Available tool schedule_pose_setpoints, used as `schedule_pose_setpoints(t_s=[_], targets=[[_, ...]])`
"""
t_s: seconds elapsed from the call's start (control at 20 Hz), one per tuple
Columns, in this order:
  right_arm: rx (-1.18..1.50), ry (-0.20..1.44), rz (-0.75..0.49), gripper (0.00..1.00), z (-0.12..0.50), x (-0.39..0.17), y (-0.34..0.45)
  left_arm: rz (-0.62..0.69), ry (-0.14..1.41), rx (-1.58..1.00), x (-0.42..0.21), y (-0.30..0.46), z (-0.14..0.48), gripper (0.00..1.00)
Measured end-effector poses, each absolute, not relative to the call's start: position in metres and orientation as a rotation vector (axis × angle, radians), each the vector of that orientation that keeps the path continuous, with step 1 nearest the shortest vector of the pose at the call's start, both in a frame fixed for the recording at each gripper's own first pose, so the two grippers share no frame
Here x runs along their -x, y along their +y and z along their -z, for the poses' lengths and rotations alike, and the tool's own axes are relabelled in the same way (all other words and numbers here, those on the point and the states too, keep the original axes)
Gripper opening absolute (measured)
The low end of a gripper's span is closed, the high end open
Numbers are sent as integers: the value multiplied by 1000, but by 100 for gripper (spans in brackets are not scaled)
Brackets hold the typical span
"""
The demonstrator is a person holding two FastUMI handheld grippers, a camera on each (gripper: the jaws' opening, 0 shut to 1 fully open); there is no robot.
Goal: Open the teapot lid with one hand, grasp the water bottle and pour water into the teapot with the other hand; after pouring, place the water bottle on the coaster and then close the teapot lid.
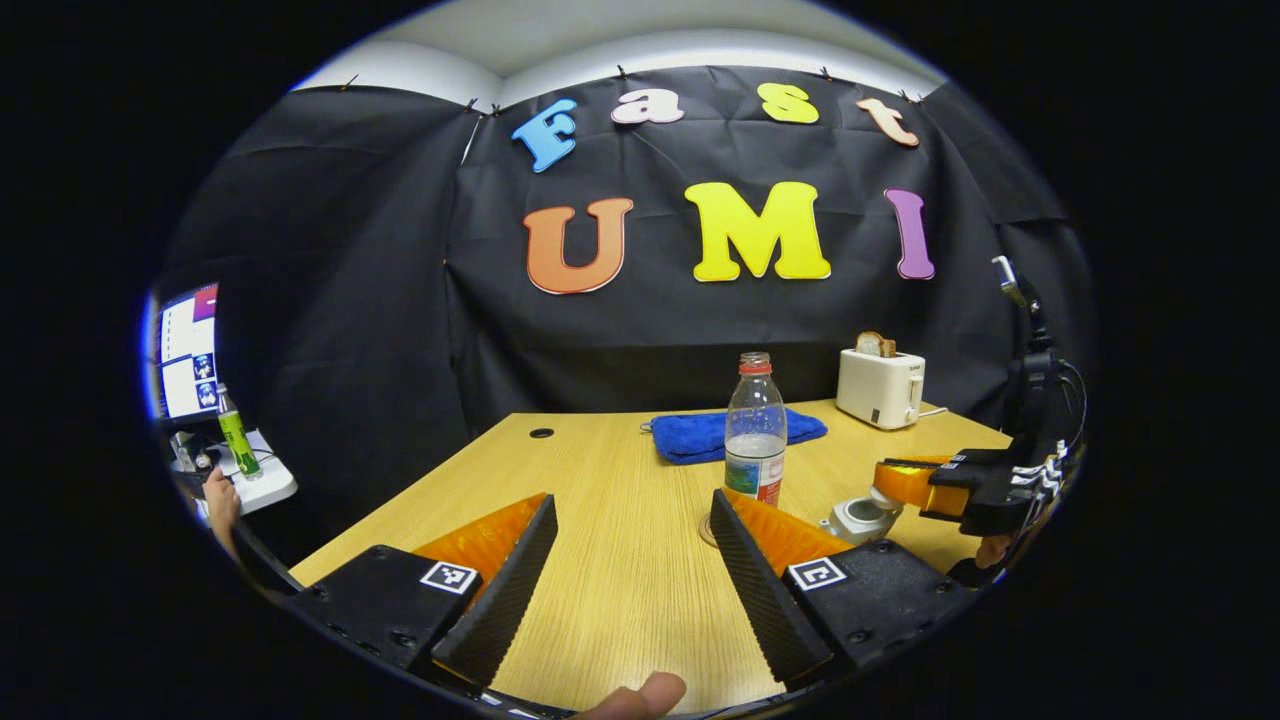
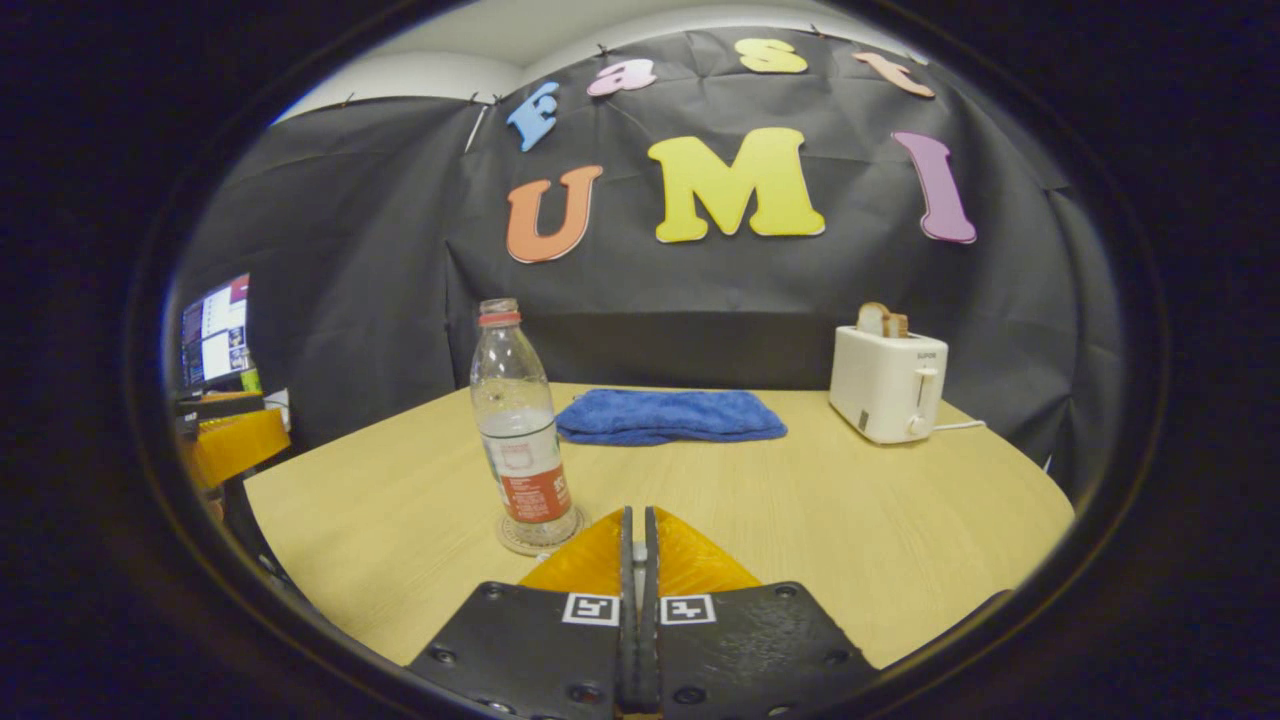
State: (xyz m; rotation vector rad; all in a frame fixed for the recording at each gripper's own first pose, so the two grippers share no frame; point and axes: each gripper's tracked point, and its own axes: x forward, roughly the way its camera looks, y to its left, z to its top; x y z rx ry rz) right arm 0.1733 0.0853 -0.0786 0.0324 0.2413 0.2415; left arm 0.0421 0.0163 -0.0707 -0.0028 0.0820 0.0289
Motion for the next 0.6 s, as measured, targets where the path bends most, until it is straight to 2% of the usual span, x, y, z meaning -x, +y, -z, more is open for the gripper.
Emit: schedule_pose_setpoints(t_s=[0.6], targets=[[-38,287,-237,4,92,-187,97,-13,101,18,-41,17,72,97]])
